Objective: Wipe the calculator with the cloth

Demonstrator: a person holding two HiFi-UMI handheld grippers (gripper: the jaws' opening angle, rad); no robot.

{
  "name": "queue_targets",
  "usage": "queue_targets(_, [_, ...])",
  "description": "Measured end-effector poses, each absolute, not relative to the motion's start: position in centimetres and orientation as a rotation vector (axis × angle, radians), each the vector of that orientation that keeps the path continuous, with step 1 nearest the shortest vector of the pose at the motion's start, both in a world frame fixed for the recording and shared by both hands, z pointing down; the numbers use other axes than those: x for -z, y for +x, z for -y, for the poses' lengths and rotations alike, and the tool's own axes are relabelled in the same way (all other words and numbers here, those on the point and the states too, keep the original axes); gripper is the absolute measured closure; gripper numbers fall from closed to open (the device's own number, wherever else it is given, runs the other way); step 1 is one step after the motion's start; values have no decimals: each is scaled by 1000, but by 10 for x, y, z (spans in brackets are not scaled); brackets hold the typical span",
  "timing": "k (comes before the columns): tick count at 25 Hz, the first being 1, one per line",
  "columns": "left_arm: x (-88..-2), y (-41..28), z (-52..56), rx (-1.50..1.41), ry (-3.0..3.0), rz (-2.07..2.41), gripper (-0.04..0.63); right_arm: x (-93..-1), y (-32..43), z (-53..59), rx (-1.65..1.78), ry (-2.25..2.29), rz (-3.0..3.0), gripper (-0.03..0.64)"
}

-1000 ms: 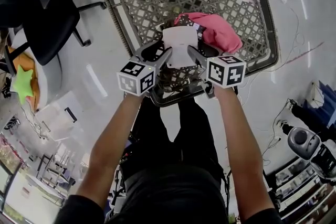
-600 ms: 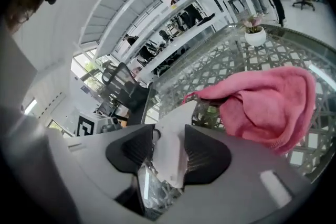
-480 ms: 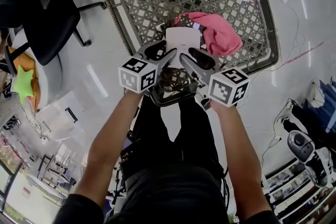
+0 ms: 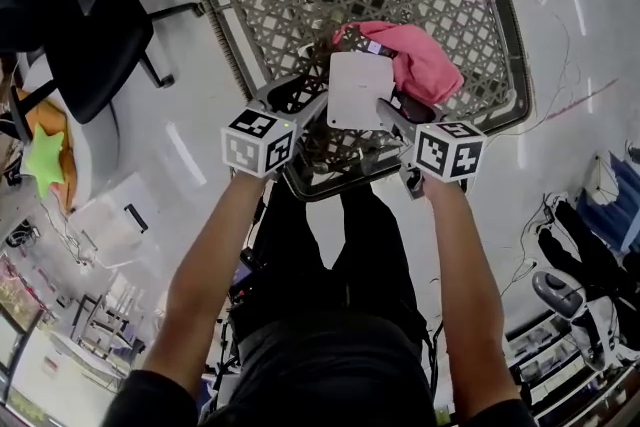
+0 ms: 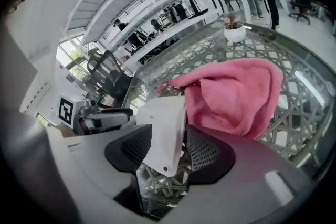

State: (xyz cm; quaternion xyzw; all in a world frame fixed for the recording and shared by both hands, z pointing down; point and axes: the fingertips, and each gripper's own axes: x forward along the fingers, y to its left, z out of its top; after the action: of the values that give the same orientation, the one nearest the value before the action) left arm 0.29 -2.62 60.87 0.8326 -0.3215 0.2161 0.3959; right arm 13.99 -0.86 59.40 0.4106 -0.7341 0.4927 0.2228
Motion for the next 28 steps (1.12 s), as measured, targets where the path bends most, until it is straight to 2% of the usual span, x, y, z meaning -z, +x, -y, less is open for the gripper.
queue_targets(3, [-612,16,18,-558,2105,767,377,-605,133,0,-1473,1096,2028,424])
queue_targets(8, [-621,32,8,-637,2114,740,379,-612,120,-7,-1561,1077,2036,422])
queue_targets(19, [-610,38,17,-463,2055,638,383,-515,95,17,-1510,1081,2406,423])
queue_targets(28, [-593,-19,23,-405,2029,725,383,-530,30,17,-1544,872,2441,423])
